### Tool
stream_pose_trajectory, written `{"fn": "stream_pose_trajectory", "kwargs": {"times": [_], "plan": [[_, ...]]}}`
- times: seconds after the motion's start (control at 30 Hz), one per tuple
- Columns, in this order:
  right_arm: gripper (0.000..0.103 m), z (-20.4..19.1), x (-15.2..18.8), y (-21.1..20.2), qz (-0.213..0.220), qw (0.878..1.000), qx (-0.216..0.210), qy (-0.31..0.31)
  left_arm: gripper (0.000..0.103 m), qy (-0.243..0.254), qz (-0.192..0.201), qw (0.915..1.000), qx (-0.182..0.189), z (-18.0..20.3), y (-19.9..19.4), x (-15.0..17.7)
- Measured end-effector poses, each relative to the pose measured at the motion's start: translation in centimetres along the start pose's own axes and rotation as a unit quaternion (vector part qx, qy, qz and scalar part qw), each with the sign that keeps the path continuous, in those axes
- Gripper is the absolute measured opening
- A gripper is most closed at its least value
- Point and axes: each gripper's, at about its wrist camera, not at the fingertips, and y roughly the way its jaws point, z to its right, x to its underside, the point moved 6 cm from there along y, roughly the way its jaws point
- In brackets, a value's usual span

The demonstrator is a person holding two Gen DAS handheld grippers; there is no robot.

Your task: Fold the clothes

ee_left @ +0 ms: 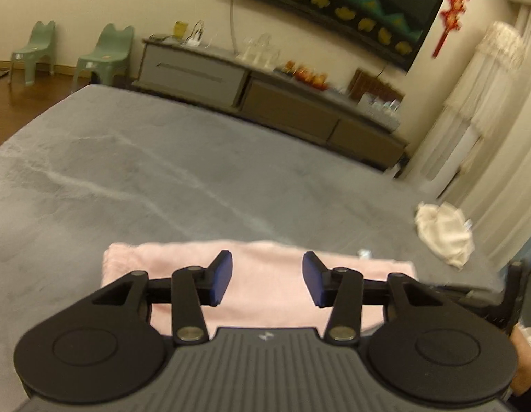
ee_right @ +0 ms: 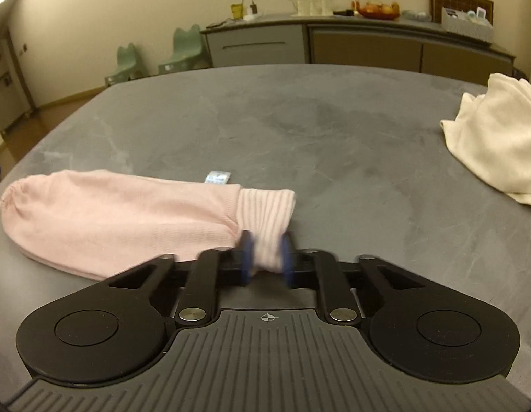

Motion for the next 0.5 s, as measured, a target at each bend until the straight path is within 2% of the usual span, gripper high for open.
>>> {"fn": "stream_pose_trajectory", "kwargs": {"times": [0.1, 0.23, 0.3, 0.37, 0.43, 0.5], "plan": [[0.007, -1.3, -0.9, -1.6, 0.023, 0.999, 0.030, -0.030, 0.045, -0.018, 0.012, 0.9996, 0.019, -0.4, -0.4, -0.7], [0.007, -6.3, -3.4, -5.2, 0.079, 0.988, 0.074, -0.108, 0.046, -0.038, 0.022, 0.9986, 0.029, -2.2, -1.7, -1.2], [0.007, -10.5, -3.9, -5.7, 0.097, 0.984, 0.068, -0.135, 0.046, -0.048, 0.022, 0.9982, 0.028, -3.3, -2.1, -1.1], [0.007, -14.9, -3.7, -4.5, 0.095, 0.981, 0.051, -0.160, 0.046, -0.060, 0.019, 0.9978, 0.019, -4.5, -2.2, -0.9], [0.009, -17.6, -2.7, -2.0, 0.079, 0.984, 0.037, -0.156, 0.047, -0.065, 0.012, 0.9977, 0.013, -5.2, -2.2, -0.6], [0.009, -15.9, -2.1, -1.3, 0.069, 0.988, 0.049, -0.128, 0.048, -0.067, 0.006, 0.9976, 0.016, -5.4, -2.3, -0.2]]}}
